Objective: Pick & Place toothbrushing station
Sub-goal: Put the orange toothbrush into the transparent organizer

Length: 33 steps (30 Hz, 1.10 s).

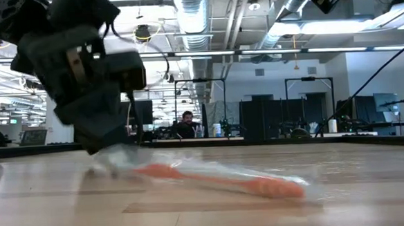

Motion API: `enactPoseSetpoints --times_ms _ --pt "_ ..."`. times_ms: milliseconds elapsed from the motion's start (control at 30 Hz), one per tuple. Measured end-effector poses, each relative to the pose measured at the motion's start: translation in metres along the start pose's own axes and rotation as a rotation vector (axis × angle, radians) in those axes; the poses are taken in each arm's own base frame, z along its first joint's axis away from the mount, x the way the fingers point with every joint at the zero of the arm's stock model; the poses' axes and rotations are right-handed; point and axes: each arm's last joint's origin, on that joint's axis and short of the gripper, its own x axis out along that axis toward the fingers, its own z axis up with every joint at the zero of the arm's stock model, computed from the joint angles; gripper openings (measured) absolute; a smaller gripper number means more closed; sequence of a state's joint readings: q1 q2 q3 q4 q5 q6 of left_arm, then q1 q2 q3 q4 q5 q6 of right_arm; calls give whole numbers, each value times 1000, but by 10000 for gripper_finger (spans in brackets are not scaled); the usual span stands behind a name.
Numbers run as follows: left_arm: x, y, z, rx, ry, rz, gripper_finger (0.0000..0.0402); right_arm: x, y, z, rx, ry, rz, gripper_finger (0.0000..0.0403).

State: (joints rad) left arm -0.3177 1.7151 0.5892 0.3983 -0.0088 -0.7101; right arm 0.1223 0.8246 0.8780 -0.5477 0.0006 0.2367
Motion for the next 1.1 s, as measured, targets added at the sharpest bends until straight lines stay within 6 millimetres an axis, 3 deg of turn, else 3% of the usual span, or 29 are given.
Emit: enactPoseSetpoints --times_ms 333,600,1100 --pt "-39 -22 29 82 -225 -51 0 0 0 0 0 -2 0 108" --pt "-41 -24 31 90 -262 -37 0 6 3 1 42 3 12 108" --pt "-46 -49 55 167 -347 -92 0 104 24 -11 10 162 137 108"
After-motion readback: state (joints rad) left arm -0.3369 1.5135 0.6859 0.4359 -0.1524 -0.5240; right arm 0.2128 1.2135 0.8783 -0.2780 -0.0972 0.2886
